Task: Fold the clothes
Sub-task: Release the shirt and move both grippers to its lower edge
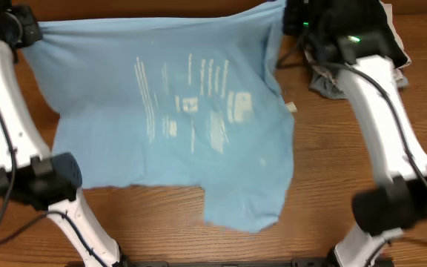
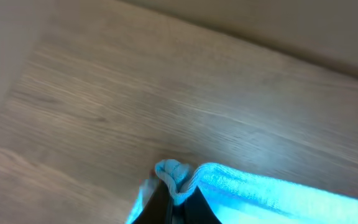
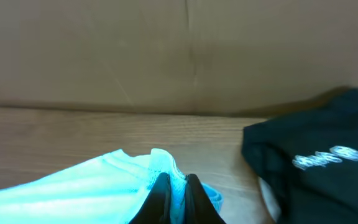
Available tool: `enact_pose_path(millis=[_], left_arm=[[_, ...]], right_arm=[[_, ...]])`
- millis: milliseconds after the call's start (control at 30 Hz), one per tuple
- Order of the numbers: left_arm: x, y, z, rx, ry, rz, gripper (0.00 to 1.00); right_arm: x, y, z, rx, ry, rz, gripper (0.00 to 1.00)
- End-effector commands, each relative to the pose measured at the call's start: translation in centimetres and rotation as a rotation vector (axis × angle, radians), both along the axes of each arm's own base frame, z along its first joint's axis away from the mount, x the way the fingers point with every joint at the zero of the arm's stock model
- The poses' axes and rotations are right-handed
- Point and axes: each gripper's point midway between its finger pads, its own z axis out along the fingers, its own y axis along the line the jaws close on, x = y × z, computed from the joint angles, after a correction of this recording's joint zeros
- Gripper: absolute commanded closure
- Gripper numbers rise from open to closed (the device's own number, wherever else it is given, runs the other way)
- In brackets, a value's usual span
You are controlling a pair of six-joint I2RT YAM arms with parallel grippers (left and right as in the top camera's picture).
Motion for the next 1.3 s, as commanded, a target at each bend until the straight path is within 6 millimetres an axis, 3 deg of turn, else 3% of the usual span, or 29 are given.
enact_pose_path(millis=[0, 100, 200, 333, 533, 767, 1033, 1167, 1233, 1267], left_arm=[[1.5, 1.5, -3.8, 0.003, 0.053, 0.026, 0.96], [2.3, 1.8, -7.1, -0.015, 0.106, 0.026, 0.96], [2.2, 1.8, -9.2, -0.034, 0.162, 0.025, 0.96], [1.3, 1.9, -9.5, -0.039, 0.195, 0.033, 0.96], [-0.8, 1.1, -10.0, -0.068, 0.28, 0.032, 0.96], [-2.5, 0.5, -11.3, -0.085, 0.375, 0.002, 0.96], [-4.6, -0.2, -15.1, -0.14, 0.538, -0.007, 0.96], [-6.1, 0.3, -17.3, -0.136, 0.647, 0.012, 0.95], [-6.4, 0.5, -18.2, -0.142, 0.673, 0.016, 0.76], [-6.4, 0.5, -18.6, -0.15, 0.68, 0.016, 0.59]], right_arm=[[2.2, -0.5, -3.1, -0.026, 0.018, -0.028, 0.96], [3.3, -0.6, -5.8, -0.029, 0.05, -0.034, 0.96], [3.3, -0.5, -7.2, -0.026, 0.089, -0.022, 0.96], [2.2, -0.1, -8.0, -0.018, 0.147, 0.005, 0.96], [-1.3, 1.1, -10.1, 0.022, 0.315, 0.086, 0.96], [-4.2, 0.8, -12.9, 0.007, 0.475, 0.09, 0.96], [-6.7, 1.0, -15.9, 0.013, 0.629, 0.107, 0.96], [-8.0, 0.8, -17.3, 0.011, 0.688, 0.108, 0.96], [-8.7, 0.8, -18.2, 0.01, 0.721, 0.109, 0.93], [-9.1, 0.7, -18.6, 0.01, 0.738, 0.109, 0.78]])
